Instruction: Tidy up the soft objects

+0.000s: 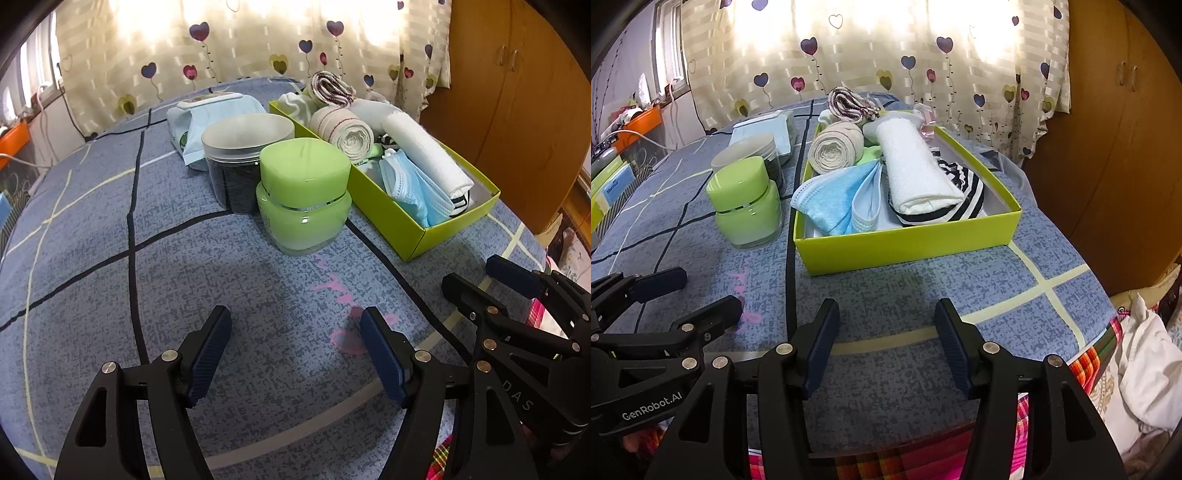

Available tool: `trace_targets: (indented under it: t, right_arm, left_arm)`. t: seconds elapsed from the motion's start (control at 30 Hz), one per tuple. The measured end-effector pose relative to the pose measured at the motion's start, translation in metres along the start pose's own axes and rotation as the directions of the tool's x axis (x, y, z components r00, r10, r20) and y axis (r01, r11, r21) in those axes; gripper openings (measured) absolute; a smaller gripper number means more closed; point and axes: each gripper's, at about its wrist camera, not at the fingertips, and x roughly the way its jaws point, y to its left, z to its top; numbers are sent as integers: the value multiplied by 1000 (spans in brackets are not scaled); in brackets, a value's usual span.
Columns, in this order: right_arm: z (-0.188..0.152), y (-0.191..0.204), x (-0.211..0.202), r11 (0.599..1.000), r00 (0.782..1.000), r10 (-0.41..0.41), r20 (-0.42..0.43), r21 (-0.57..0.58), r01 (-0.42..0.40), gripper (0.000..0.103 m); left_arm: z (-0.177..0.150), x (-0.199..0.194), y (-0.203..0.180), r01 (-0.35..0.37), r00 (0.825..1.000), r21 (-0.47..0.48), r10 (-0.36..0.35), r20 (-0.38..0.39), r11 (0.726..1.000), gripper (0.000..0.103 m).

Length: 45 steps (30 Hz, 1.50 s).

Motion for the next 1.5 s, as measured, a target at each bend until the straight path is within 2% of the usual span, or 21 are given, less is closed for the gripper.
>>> trace_targets:
  t: [0.4, 1.5]
  right_arm:
    - [0, -3, 1, 1000, 1000, -13, 1, 10, 13, 61]
    - [0, -5, 1, 1000, 1000, -12, 5, 11, 12, 62]
  left_arm:
    - [0, 0, -1, 1, 1000, -1, -1, -2, 1000, 77]
    - [0, 0, -3, -4, 1000, -5, 4, -3, 1000, 77]
